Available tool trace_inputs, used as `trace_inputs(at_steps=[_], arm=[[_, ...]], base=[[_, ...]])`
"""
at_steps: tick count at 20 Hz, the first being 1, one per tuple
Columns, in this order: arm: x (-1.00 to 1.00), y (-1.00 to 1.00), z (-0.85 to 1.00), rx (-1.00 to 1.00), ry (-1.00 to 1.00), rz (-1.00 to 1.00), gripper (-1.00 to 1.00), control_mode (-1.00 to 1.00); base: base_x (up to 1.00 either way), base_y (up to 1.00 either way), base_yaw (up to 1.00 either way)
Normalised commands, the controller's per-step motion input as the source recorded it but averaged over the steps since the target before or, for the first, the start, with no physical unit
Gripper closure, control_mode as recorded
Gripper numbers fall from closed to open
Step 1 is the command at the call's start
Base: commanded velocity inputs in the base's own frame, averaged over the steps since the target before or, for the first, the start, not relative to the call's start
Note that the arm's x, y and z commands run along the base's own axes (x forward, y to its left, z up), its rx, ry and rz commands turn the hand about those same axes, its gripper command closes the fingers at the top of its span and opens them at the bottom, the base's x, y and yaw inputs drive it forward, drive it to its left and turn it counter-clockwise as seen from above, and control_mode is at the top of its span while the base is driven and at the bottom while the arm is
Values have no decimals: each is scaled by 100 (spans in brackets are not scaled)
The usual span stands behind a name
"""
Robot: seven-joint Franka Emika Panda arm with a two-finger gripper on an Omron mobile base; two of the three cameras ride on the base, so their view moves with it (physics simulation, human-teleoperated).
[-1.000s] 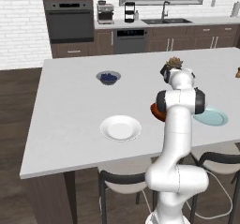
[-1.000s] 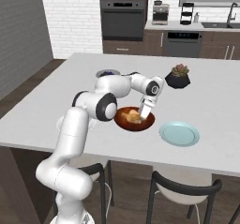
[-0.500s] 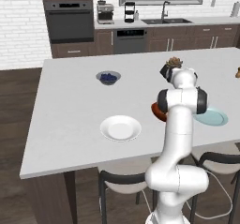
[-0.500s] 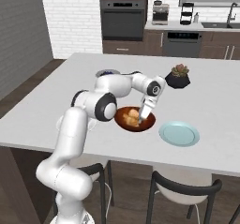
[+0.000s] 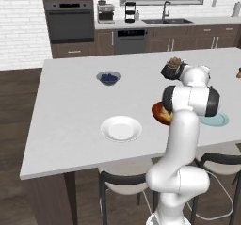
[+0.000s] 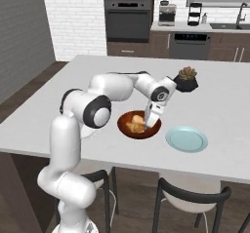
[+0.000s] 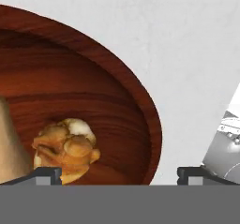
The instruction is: Pick the chicken drumstick and squash from their plates and place them in the bowl. Then put the bowl in the fridge.
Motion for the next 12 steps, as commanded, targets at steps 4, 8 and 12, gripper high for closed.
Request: trace_inputs(at_steps=[4,8,12], arm=[[-52,1,34,0,-36,-7,-100,-100],[-59,0,41,0,-38,-6,-100,-100],[-32,-10,18,4,-18,-5,-100,-100]], base=[[0,0,0],[0,0,0],[0,0,0]])
